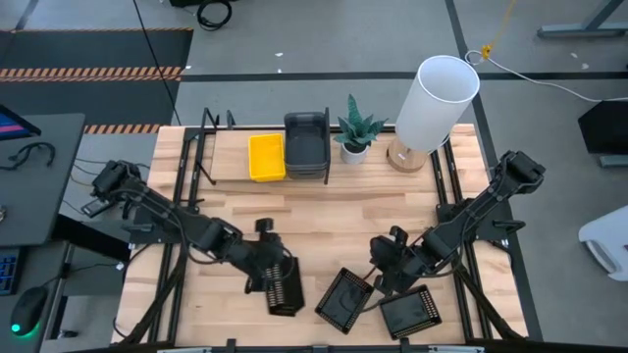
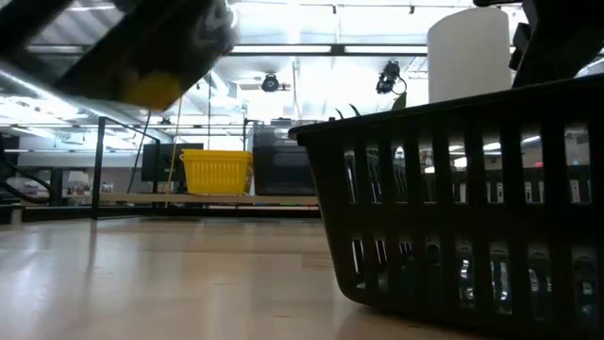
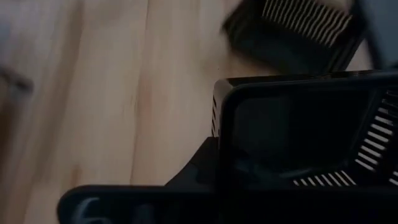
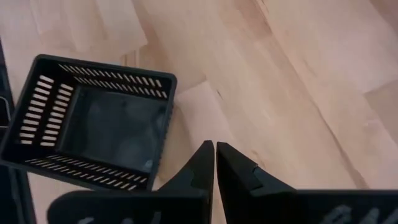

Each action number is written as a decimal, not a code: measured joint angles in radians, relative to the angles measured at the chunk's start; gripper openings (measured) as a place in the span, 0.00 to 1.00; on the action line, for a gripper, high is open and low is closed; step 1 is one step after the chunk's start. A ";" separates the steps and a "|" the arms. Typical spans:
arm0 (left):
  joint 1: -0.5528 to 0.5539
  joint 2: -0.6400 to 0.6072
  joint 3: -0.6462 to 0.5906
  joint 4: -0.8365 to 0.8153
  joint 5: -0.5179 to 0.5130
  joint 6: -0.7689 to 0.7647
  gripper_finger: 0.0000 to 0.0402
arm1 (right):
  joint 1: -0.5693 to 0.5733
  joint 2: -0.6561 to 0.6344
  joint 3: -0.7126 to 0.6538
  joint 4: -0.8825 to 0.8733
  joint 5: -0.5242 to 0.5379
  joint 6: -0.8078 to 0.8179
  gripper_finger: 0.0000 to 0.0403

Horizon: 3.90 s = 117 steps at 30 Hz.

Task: Stack baskets on shelf by color
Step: Stack the left black bin into the middle black bin

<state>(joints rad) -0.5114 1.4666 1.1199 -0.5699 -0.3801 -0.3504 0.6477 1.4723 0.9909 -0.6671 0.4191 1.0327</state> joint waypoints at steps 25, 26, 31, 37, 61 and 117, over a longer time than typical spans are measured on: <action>0.091 0.490 0.436 0.331 0.099 0.616 0.01 | 0.104 -0.002 -0.043 -0.004 0.104 0.113 0.05; 0.097 0.504 0.466 0.296 0.124 0.626 0.01 | 0.109 -0.002 -0.043 -0.006 0.104 0.117 0.05; 0.132 0.544 0.534 0.233 0.263 0.635 0.01 | 0.126 -0.002 -0.043 -0.005 0.110 0.120 0.05; 0.157 0.546 0.536 0.192 0.273 0.635 0.01 | 0.130 -0.002 -0.043 0.001 0.115 0.120 0.05; 0.191 0.563 0.534 0.047 0.445 0.730 0.01 | 0.130 -0.002 -0.043 0.034 0.138 0.092 0.05; 0.184 0.692 0.534 -0.026 0.246 0.533 0.45 | 0.139 -0.002 -0.042 0.085 0.141 0.064 0.05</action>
<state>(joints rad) -0.3275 2.1585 1.6535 -0.5959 -0.1345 0.1821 0.7864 1.4700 0.9489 -0.5823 0.5602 1.0969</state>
